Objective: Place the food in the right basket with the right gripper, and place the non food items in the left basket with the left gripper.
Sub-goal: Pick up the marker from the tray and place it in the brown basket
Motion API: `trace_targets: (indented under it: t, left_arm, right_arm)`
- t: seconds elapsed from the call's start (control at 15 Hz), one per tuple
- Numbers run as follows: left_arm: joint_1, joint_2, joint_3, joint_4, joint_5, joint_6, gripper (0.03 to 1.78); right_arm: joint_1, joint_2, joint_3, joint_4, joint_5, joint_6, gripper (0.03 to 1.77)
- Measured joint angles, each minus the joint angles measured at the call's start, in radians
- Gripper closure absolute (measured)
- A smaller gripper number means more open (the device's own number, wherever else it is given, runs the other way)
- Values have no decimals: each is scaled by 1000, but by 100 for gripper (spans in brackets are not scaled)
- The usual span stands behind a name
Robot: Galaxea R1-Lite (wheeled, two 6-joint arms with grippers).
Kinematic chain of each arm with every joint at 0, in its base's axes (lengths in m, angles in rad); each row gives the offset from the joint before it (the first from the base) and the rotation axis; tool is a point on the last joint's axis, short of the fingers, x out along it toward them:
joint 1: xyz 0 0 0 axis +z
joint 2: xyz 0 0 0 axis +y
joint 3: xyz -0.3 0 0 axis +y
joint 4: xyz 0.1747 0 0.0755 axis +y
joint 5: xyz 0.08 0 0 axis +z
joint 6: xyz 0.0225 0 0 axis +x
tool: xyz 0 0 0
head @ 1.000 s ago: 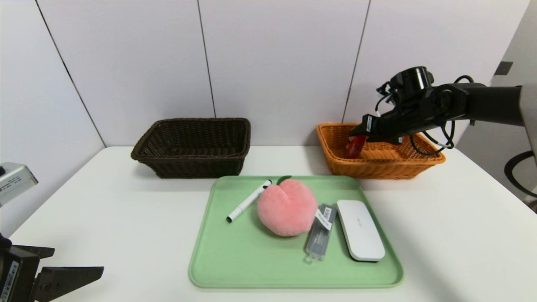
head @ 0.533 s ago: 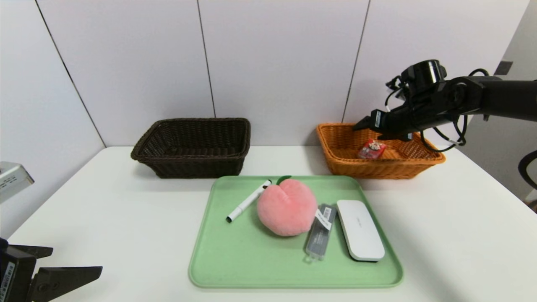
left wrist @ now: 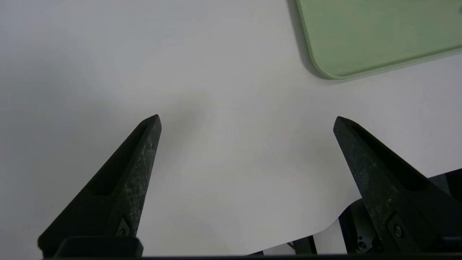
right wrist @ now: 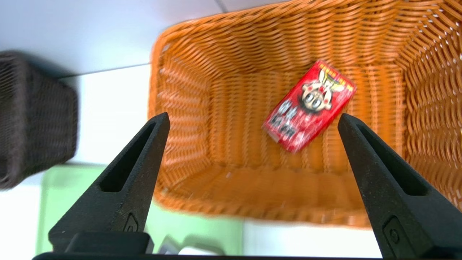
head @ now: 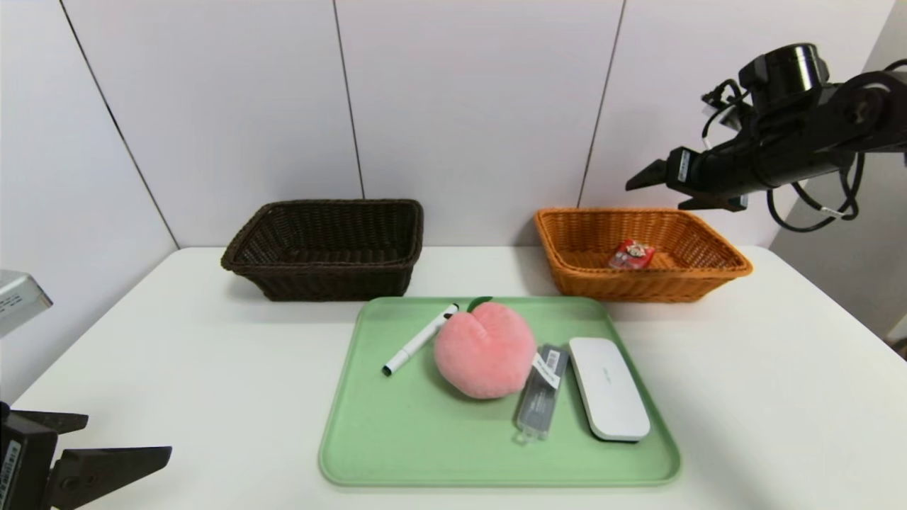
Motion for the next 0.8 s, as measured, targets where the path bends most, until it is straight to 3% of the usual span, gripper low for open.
trace_targets:
  t: [0.47,0.6,0.8]
  left_arm:
    - [-1,51,-13,-123,-2,-37,12]
    - [-3,92,-44,-134,-2,-54,12]
    - [-51,157,-119,-137,-1,-99,12]
  right_arm:
    - [54,-269,5,254,-12,-87,13]
    - [97,-346,23,348,-61,-144,12]
    - [172,-423,100,379,-182,-166,11]
